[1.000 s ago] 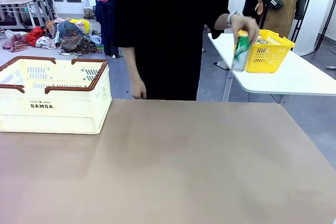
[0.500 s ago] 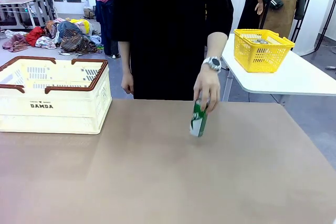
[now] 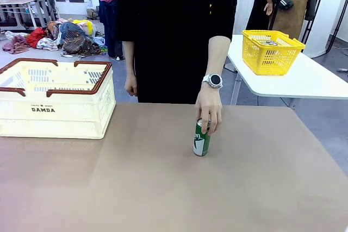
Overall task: Place the drinks into the Shopping basket.
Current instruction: Pick up one drink and place it into the Shopping basket.
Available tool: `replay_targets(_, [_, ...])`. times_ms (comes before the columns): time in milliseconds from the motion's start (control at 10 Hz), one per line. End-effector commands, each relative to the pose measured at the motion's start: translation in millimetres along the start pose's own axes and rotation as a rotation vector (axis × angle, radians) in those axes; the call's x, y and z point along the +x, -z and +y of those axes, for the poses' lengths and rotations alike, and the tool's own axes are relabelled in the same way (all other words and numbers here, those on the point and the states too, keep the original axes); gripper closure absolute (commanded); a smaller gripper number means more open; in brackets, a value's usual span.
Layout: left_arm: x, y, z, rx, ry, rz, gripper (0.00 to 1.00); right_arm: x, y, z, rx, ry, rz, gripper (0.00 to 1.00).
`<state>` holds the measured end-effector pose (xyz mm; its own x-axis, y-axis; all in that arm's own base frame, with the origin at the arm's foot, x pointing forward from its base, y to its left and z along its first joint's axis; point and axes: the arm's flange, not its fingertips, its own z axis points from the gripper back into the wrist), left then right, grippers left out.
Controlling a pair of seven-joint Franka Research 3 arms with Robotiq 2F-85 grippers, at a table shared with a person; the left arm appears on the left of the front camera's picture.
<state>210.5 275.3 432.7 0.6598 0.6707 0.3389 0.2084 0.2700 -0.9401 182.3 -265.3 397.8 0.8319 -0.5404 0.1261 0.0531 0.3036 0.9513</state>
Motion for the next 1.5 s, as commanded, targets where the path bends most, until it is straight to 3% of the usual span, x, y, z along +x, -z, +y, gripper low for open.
replay_targets(0, [2,-1,0,-0.019,0.022,-0.011,0.00,3,0,1,0.024,-0.026,-0.017,0.00])
replay_targets(900, [0,0,0,-0.001,0.000,0.001,0.00,3,0,1,0.024,-0.026,-0.017,0.00])
replay_targets(1000, [-1,15,-18,0.036,0.038,0.015,0.00,3,0,1,0.024,-0.026,-0.017,0.00])
replay_targets(1100, [-3,55,-49,0.024,0.079,0.119,0.00,3,0,1,0.024,-0.026,-0.017,0.00])
replay_targets(1400, [-41,209,-127,0.111,0.225,0.577,0.00,3,0,1,0.024,-0.026,-0.017,0.00])
